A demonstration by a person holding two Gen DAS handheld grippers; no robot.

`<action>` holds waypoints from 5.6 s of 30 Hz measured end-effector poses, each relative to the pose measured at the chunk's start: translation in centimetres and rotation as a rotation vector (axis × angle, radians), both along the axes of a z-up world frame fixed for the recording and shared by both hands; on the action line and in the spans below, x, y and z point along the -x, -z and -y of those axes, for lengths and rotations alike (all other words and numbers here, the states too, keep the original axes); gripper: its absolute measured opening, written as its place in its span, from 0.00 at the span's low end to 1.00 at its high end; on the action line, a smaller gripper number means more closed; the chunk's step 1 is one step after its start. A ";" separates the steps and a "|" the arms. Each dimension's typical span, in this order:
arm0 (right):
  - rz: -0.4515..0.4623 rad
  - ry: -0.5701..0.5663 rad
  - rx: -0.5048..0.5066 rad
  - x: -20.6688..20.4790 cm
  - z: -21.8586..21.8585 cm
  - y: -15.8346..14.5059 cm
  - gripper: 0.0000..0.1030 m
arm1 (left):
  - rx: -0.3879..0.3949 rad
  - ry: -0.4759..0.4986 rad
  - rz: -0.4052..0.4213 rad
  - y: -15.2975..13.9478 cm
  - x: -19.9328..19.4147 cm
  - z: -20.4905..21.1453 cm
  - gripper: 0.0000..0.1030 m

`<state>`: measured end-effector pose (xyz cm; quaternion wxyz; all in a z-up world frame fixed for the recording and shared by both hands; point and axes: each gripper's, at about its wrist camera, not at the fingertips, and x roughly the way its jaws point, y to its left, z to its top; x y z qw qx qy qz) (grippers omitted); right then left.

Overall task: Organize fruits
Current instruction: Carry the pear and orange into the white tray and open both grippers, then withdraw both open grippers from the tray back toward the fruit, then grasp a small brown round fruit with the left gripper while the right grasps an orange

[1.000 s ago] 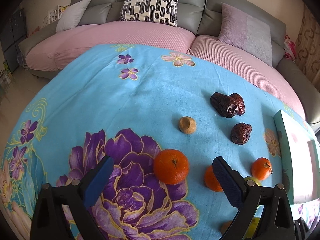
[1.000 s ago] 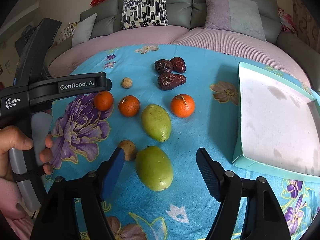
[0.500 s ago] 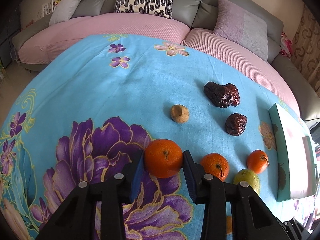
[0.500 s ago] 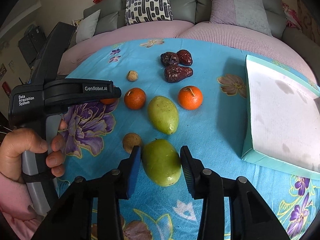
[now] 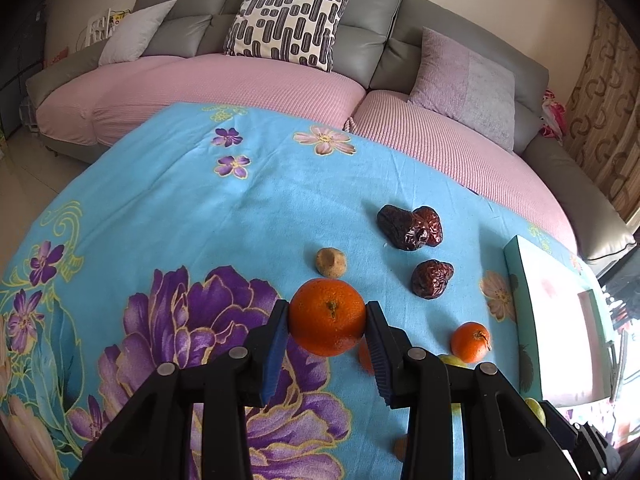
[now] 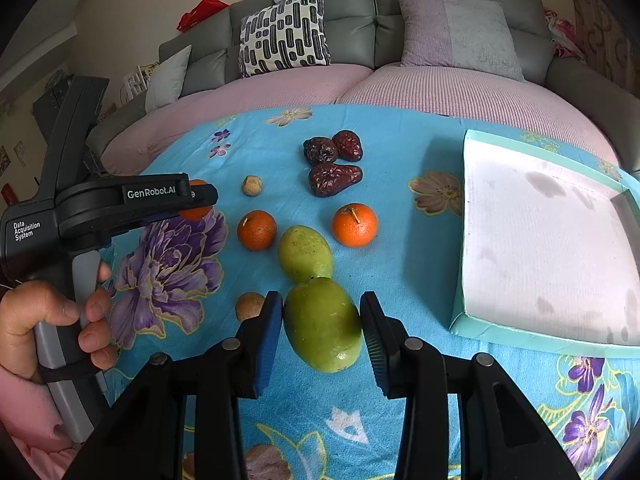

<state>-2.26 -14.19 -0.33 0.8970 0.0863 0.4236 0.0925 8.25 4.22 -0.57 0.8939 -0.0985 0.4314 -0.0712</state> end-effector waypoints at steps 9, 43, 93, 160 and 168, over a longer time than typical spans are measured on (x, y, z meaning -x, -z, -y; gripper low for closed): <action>0.085 0.114 0.034 0.5 3.0 -2.9 0.40 | 0.020 0.087 0.069 -1.9 -0.2 4.1 0.39; 0.015 0.628 0.147 0.0 23.7 -2.7 0.41 | -0.102 0.619 0.139 -1.4 3.3 26.7 0.39; -0.144 0.632 0.163 0.1 24.7 2.2 0.48 | -0.160 0.615 0.037 0.1 4.0 26.7 0.75; 0.065 0.263 0.246 -6.1 6.7 -1.4 0.88 | -0.149 -0.126 0.134 -2.7 -1.6 -2.3 1.00; 0.094 0.140 0.203 -7.3 2.1 -1.4 0.88 | -0.050 -0.176 0.177 -3.0 -1.8 -4.7 1.00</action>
